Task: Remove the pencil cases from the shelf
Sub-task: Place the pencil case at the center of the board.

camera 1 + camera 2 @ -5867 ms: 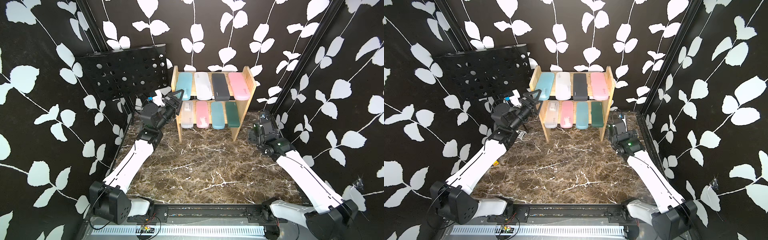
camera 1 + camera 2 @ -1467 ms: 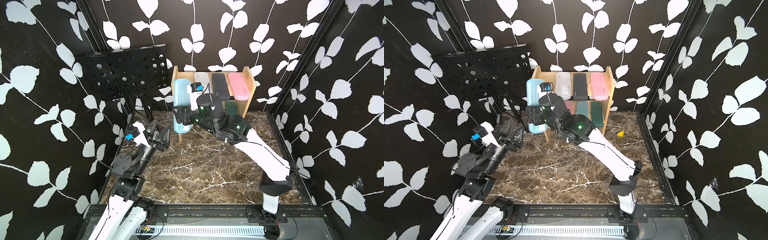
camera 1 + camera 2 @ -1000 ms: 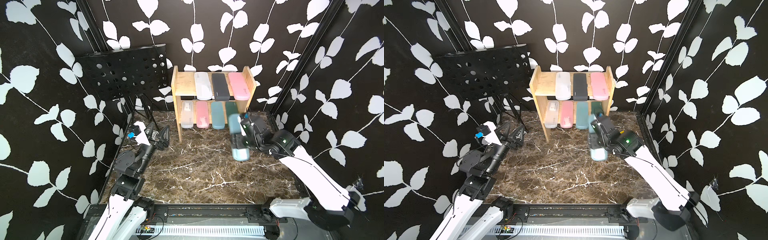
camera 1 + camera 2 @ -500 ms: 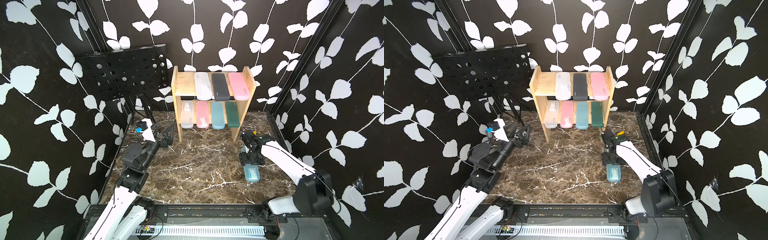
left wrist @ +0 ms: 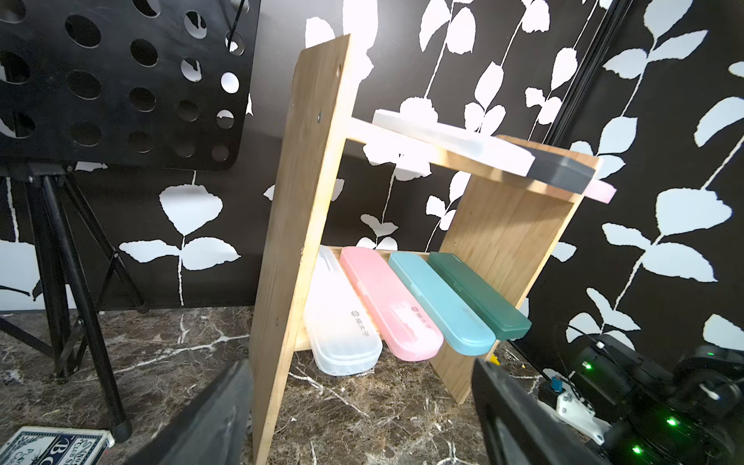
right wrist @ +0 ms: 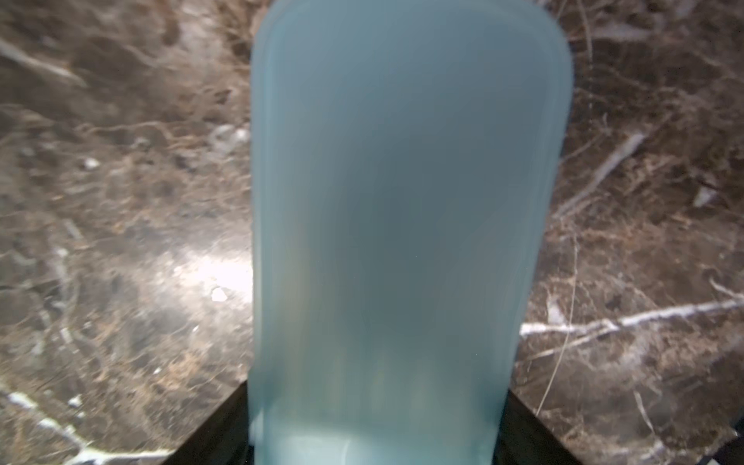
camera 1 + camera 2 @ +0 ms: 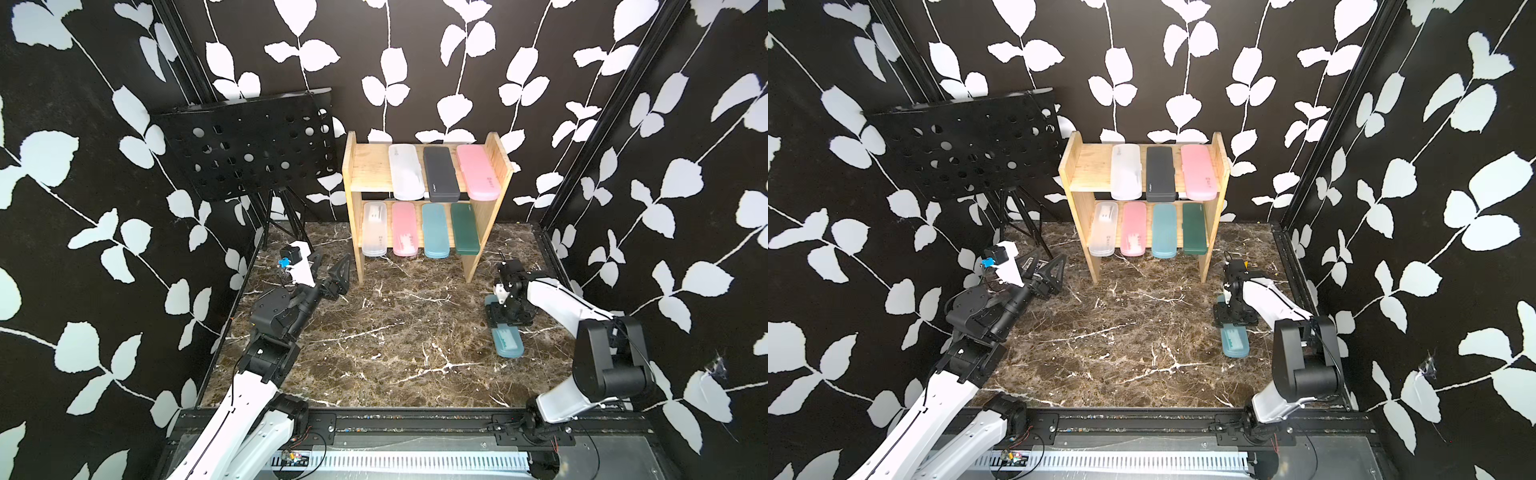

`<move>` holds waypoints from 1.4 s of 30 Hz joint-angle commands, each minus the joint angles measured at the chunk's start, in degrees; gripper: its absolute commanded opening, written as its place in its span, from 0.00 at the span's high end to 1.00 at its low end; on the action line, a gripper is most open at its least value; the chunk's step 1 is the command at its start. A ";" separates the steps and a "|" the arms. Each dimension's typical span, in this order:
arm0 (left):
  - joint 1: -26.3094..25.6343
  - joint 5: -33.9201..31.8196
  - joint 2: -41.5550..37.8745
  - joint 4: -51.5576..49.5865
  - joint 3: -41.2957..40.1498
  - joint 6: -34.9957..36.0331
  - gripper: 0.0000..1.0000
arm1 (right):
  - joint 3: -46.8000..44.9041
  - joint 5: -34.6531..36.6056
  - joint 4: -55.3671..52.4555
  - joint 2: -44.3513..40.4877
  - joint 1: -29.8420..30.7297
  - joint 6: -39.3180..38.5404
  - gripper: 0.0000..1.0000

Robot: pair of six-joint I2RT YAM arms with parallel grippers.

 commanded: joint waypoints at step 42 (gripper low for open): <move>-4.54 16.75 36.13 4.83 38.90 -47.04 0.06 | 19.80 -3.40 -6.65 -25.41 -0.38 12.90 0.00</move>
